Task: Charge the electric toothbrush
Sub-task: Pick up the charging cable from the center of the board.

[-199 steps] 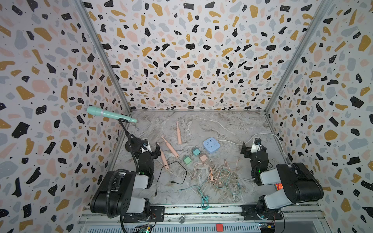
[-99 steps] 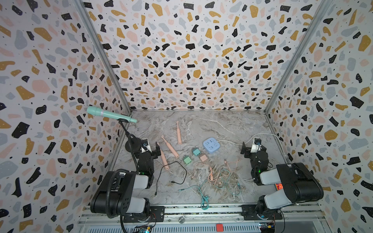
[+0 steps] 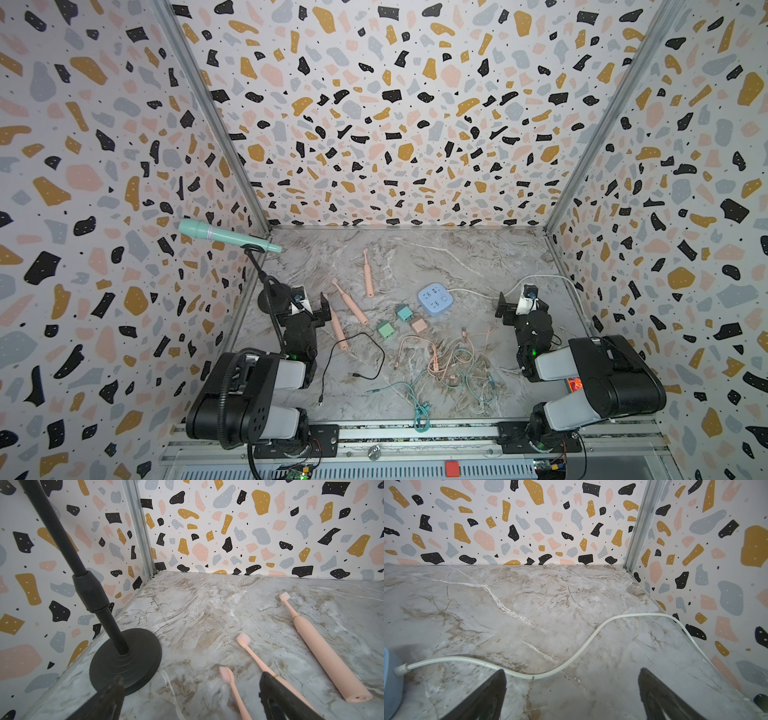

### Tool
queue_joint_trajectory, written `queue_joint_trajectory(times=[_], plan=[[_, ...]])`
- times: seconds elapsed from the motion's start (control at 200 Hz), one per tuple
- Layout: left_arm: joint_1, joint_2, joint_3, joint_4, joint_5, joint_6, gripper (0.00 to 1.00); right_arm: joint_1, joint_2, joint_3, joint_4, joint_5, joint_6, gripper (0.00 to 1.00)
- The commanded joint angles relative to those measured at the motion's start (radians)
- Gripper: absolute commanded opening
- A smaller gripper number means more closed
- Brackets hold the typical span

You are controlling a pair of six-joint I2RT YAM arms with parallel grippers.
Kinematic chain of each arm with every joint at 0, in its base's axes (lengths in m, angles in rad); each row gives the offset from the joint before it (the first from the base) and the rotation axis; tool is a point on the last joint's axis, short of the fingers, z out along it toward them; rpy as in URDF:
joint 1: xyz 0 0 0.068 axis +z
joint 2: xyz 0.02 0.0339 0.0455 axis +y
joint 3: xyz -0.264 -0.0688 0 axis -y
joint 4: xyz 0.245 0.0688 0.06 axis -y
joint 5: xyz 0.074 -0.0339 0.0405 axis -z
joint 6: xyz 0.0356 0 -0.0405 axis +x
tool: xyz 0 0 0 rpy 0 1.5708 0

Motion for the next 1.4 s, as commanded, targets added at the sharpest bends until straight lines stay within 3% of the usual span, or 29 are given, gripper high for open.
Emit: queue_joint_trajectory(times=[0.0,0.105,0.37,0.446,0.486,0.541,0.606,0.666,0.711,0.786,0.851,0.896,0.966,1.086,1.227,1.397], plan=[[-0.003,-0.03,-0.053,0.114,-0.195,-0.086,0.99,0.005,-0.012,0.008,0.017,0.002,-0.01,0.99],[-0.012,-0.034,-0.071,0.139,-0.234,-0.089,1.0,0.027,-0.007,-0.001,0.046,-0.005,-0.041,0.99],[-0.016,-0.025,-0.038,0.094,-0.173,-0.06,1.0,0.024,-0.012,-0.001,0.04,-0.01,-0.035,0.99],[-0.017,-0.054,-0.033,0.1,-0.197,-0.055,0.99,0.048,-0.08,-0.029,0.032,0.067,-0.031,0.99],[-0.021,-0.143,0.003,-0.044,-0.184,-0.047,1.0,0.068,-0.137,-0.034,0.036,0.136,-0.052,0.99],[-0.037,-0.284,0.084,-0.289,-0.217,-0.09,0.99,0.125,-0.263,0.044,-0.168,0.275,-0.05,0.99],[-0.038,-0.404,0.162,-0.499,-0.34,-0.33,1.0,0.12,-0.395,0.167,-0.435,0.237,0.098,0.99],[-0.038,-0.479,0.216,-0.573,-0.271,-0.391,0.99,0.084,-0.483,0.267,-0.618,0.169,0.31,0.99],[-0.038,-0.529,0.244,-0.603,-0.221,-0.485,0.99,0.051,-0.544,0.343,-0.802,0.143,0.566,0.99],[-0.036,-0.611,0.305,-0.776,-0.216,-0.702,1.0,0.019,-0.606,0.387,-0.905,0.033,0.729,0.99],[-0.033,-0.676,0.381,-1.068,-0.29,-0.953,0.99,0.02,-0.635,0.397,-0.85,-0.109,0.68,0.99],[-0.013,-0.715,0.375,-1.015,-0.187,-0.875,0.99,0.049,-0.647,0.405,-0.839,-0.142,0.646,0.99],[-0.011,-0.747,0.381,-0.988,-0.057,-0.802,0.99,0.143,-0.654,0.44,-0.898,-0.081,0.571,0.99],[-0.011,-0.712,0.447,-1.157,-0.001,-0.826,0.99,0.324,-0.636,0.51,-1.04,0.01,0.444,0.99],[-0.013,-0.668,0.483,-1.351,0.059,-0.904,0.99,0.449,-0.604,0.57,-1.175,0.004,0.37,0.99],[-0.024,-0.613,0.487,-1.463,0.16,-0.91,0.99,0.593,-0.558,0.597,-1.312,0.021,0.3,0.99]])
